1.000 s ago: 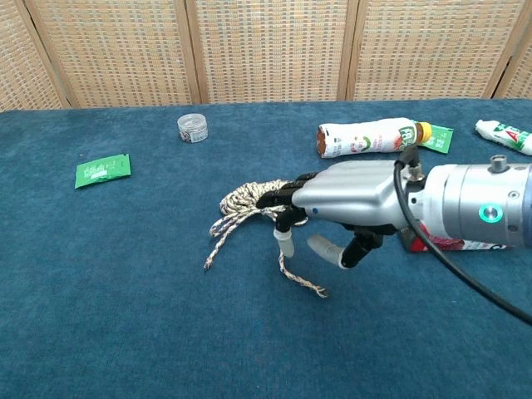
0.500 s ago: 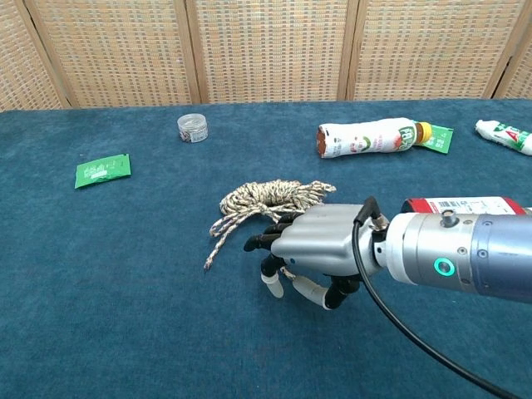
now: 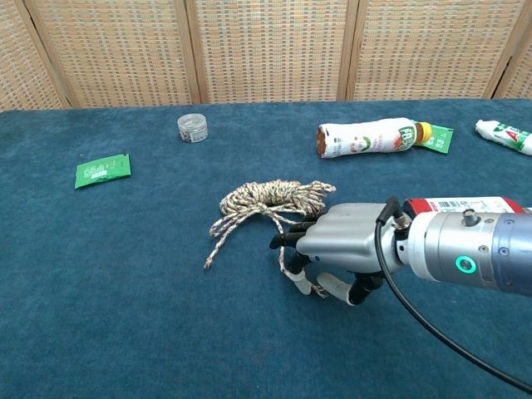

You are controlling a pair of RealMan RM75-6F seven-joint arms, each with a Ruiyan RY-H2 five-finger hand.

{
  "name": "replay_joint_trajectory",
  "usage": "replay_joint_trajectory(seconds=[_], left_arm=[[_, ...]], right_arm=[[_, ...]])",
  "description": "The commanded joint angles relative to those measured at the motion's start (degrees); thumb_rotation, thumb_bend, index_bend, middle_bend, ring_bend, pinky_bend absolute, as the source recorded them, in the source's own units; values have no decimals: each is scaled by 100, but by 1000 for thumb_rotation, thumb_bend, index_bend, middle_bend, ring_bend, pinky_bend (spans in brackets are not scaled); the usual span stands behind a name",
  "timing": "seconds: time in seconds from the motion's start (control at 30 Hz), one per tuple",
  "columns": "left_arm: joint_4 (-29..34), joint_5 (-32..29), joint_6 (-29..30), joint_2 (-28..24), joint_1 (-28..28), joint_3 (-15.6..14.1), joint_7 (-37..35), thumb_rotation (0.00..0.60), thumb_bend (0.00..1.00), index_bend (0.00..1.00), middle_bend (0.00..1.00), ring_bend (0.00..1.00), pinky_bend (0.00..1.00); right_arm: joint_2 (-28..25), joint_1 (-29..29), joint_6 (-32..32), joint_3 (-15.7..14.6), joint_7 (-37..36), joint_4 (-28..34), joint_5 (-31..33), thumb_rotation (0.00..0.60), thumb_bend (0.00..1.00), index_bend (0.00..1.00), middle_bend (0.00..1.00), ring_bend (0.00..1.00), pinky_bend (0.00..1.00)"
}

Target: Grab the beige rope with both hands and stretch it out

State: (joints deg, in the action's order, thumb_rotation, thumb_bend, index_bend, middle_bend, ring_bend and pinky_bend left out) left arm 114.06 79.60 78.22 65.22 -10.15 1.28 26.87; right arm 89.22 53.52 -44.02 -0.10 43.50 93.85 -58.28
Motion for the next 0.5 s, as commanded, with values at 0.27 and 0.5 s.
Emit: replay_joint_trajectory(seconds=[0.27,0.5], left_arm=[[7,21,33,43,1,-42,87,600,0,0,0,0,0],[9,7,46,49,-9,-45,94,600,0,0,0,0,0]], right_arm=[[-165,-7,-367,-115,235,-250,160,600,714,380,0,0,0],[-251,-97,-764,75,147,-241,245,600,669,346,0,0,0]])
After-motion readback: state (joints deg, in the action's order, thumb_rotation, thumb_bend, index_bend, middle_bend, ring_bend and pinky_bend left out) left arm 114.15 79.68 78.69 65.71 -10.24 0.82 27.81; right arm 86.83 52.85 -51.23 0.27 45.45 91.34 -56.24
